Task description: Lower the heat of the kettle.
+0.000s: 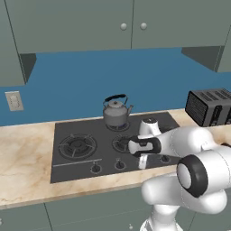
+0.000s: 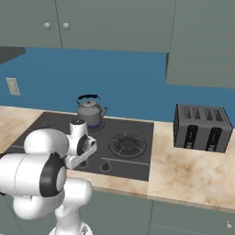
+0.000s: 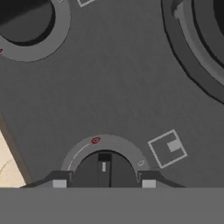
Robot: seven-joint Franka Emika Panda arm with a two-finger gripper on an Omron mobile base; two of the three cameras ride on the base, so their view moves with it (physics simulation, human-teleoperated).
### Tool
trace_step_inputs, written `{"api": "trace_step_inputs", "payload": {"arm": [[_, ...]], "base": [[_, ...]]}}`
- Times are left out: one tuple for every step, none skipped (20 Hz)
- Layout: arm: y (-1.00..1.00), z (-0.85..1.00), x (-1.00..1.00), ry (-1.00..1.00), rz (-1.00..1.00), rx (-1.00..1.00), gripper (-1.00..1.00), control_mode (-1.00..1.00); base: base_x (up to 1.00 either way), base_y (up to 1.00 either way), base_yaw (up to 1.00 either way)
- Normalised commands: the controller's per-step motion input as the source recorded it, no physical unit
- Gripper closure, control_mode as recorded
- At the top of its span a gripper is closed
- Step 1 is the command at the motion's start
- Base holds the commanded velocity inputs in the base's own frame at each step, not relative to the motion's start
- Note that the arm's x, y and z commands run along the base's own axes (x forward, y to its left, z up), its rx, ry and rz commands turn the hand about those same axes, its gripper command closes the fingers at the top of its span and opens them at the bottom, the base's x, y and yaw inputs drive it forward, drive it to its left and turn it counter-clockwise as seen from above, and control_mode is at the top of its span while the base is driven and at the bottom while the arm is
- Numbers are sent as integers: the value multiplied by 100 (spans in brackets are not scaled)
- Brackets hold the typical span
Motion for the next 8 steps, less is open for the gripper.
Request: {"api": "trace_step_inputs", "payload": {"arm": [[0, -13, -8, 0, -33, 1, 100, -100], [0, -12, -9, 0, -32, 2, 100, -100], [0, -10, -5, 0, -32, 2, 100, -100], [0, -10, -4, 0, -32, 2, 100, -100], [0, -10, -4, 0, -32, 2, 100, -100], [0, -9, -2, 0, -32, 2, 100, -100], [0, -11, -3, 0, -32, 1, 100, -100], [0, -10, -3, 0, -32, 1, 100, -100]], "base": [[0, 0, 0], [0, 0, 0], [0, 0, 0], [0, 0, 0], [0, 0, 0], [0, 0, 0], [0, 0, 0], [0, 0, 0]]}}
